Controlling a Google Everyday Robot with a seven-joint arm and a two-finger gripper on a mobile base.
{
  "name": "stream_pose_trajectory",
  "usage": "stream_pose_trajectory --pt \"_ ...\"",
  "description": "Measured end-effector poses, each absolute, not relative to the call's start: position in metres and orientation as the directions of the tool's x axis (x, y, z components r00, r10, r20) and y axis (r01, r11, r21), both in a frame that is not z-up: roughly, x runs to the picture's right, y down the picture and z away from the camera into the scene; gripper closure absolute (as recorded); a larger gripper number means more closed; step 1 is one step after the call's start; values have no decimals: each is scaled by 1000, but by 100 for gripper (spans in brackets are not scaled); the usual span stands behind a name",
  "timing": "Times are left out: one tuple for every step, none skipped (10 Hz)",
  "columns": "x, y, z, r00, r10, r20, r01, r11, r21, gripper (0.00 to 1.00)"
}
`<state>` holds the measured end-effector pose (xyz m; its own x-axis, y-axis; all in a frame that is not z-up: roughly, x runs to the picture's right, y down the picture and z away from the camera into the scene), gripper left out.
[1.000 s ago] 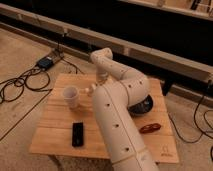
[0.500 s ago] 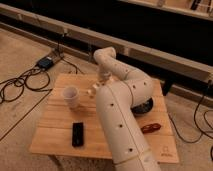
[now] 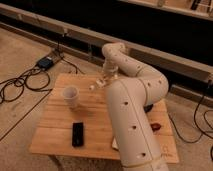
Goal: Stand the bottle upright
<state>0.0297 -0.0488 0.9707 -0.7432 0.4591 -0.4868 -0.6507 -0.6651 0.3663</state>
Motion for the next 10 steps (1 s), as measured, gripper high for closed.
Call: stream_pose_trajectory --pt "37 -57 955 -741 439 -508 -639 -693 333 84" --pt "42 -62 945 -740 425 -521 -628 -714 308 84" --pt "49 -71 933 -737 408 -539 -609 -747 267 84" --pt "54 -78 922 -730 388 -562 -585 -781 220 84" --pt "59 -88 910 -724 372 -581 -555 -815 170 84" --pt "65 -97 897 -716 358 -599 -523 -844 121 84" --pt "75 -94 893 -710 345 -614 -502 -859 98 84" --pt "80 -91 889 -695 330 -639 -479 -875 70 84" --pt "85 -86 888 -684 312 -659 -456 -888 53 84" --pt "93 -81 886 -674 287 -681 -423 -905 38 84"
